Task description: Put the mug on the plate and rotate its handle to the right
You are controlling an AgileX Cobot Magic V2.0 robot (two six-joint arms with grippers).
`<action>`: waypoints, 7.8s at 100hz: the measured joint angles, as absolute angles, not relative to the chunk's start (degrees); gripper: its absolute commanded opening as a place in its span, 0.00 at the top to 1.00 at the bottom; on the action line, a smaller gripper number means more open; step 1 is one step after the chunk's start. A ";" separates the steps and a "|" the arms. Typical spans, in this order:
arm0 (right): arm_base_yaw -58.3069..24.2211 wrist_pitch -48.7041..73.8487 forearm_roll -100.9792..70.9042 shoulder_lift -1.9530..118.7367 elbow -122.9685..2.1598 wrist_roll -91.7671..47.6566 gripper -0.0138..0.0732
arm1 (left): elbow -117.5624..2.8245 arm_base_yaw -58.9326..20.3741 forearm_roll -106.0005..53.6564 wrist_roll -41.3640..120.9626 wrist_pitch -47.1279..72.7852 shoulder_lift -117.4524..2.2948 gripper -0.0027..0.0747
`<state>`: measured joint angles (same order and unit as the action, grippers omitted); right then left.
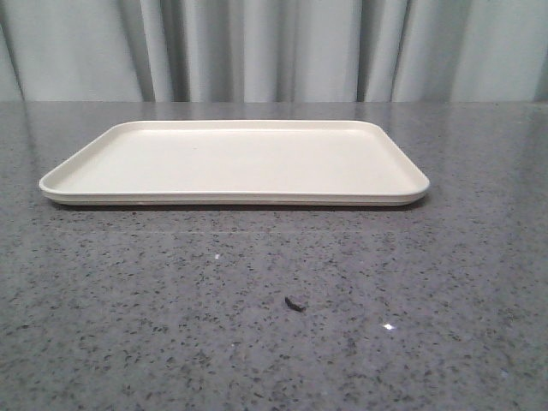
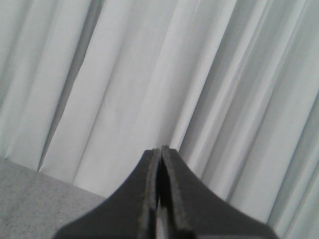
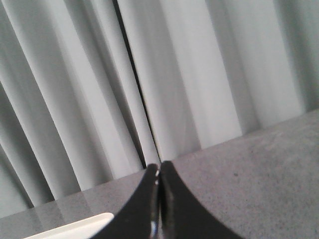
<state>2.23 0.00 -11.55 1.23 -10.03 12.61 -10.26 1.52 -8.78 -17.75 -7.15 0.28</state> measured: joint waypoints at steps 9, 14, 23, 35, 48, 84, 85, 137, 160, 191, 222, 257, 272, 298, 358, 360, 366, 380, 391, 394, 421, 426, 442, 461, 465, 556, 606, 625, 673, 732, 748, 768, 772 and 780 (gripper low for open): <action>2.21 1.53 -9.41 4.55 -14.59 12.61 0.91 | -13.44 1.52 -8.78 -17.75 -5.37 0.28 0.99; 2.10 2.27 -8.40 6.50 -17.14 12.61 0.91 | -15.07 1.52 -8.37 -17.75 -4.90 0.17 0.99; 2.10 3.19 -7.07 9.98 -21.86 12.61 0.89 | -18.13 1.52 -7.98 -17.75 -4.22 -0.95 0.99; 2.10 3.66 -5.95 14.17 -27.47 12.61 0.79 | -22.19 1.52 -7.75 -17.75 -2.41 -3.74 0.99; 2.10 3.66 -5.14 17.74 -32.04 12.61 0.57 | -26.86 1.52 -6.37 -17.75 1.79 -7.17 0.99; 2.10 -3.48 -4.55 19.36 -33.78 12.61 0.46 | -40.11 1.52 -5.22 -14.66 17.10 -17.59 0.98; 2.10 -3.49 -4.55 19.36 -33.78 12.61 0.46 | -40.36 1.52 -5.22 -14.48 17.43 -17.77 0.98; 2.10 -5.06 -3.39 19.48 -33.78 12.61 0.30 | -49.08 1.52 -4.99 -8.86 29.99 -22.97 0.45; 2.10 4.32 2.11 24.94 -41.84 12.65 0.26 | -55.27 1.52 -3.11 -8.16 39.92 -25.90 0.45; 2.10 22.60 9.54 36.22 -62.32 9.52 0.26 | -70.09 1.52 6.35 -6.68 59.04 -36.21 0.46; -2.38 32.62 9.92 43.98 -72.25 3.74 0.26 | -75.57 -0.57 12.92 -3.35 72.34 -50.67 0.46; -4.01 35.81 9.92 46.88 -73.07 2.68 0.26 | -75.29 -2.35 13.96 -3.01 72.48 -60.44 0.46; -4.01 35.95 9.92 46.78 -73.19 2.68 0.26 | -72.04 -2.35 14.09 -3.01 72.38 -60.44 0.46; -4.01 36.63 9.92 46.78 -73.19 2.68 0.26 | -62.79 -2.35 14.81 -2.93 72.27 -60.47 0.46; -4.01 37.46 9.92 46.78 -73.19 2.57 0.26 | -60.72 -2.35 15.39 -2.93 70.89 -68.64 0.47; -4.01 37.46 9.92 46.78 -73.19 2.57 0.26 | -60.72 -2.35 15.39 -2.93 70.89 -68.96 0.47; -4.01 37.61 9.92 46.78 -73.19 2.57 0.26 | -60.69 -2.35 15.39 -2.93 70.75 -69.76 0.47; -4.01 37.87 9.92 46.78 -73.19 2.57 0.26 | -60.47 -2.35 15.39 -2.93 70.41 -71.13 0.47; -4.01 37.87 9.92 46.78 -73.19 2.57 0.26 | -60.36 -2.35 15.39 -2.93 70.26 -72.05 0.57; -4.01 37.87 9.92 46.78 -73.19 2.57 0.26 | -60.36 -2.35 15.49 -2.93 70.13 -72.36 0.65; -4.01 38.35 9.92 46.78 -73.19 2.57 0.26 | -60.47 -2.46 16.90 -2.93 68.37 -73.05 0.99; -4.01 38.35 9.92 46.78 -73.19 2.57 0.26 | -60.47 -2.39 16.90 -2.80 68.37 -72.92 0.99; -4.01 38.48 9.92 46.78 -73.19 2.57 0.26 | -60.55 -2.39 16.80 -2.77 68.28 -72.92 0.98; -4.01 38.69 9.92 46.78 -73.19 2.46 0.26 | -60.81 -2.39 15.56 -0.90 68.28 -72.69 0.97; -4.01 38.69 9.92 46.78 -73.19 2.46 0.26 | -61.02 -2.39 15.15 -0.62 68.49 -72.70 0.97; -4.01 37.83 9.92 46.78 -73.19 2.46 0.26 | -82.75 -5.01 -1.66 5.82 71.50 -74.57 0.98; -4.01 37.83 9.92 46.78 -73.19 2.46 0.26 | -100.00 -21.77 -5.12 6.22 71.50 -93.32 0.98; -4.01 37.93 9.92 46.78 -73.19 2.46 0.26 | -102.61 -25.60 -6.11 6.22 71.50 -99.68 0.98; -4.01 38.73 9.92 46.78 -73.19 2.46 0.26 | -103.08 -27.81 -6.70 6.22 71.29 -106.97 0.98; -4.01 39.75 9.92 46.78 -73.19 2.46 0.26 | -103.31 -27.81 -8.90 6.22 71.08 -107.66 0.72; -4.01 39.88 9.92 46.78 -73.19 2.46 0.26 | -103.31 -27.83 -9.74 6.22 71.08 -107.66 0.50; -4.01 40.35 9.92 46.78 -73.19 2.46 0.26 | -104.71 -27.83 -9.74 6.22 71.28 -107.66 0.46; -4.01 40.35 9.92 46.78 -73.19 2.46 0.26 | -105.70 -27.83 -9.74 6.22 71.28 -107.66 0.46; -4.01 40.46 9.92 46.78 -73.19 2.46 0.26 | -107.95 -27.83 -9.74 6.22 71.28 -107.66 0.46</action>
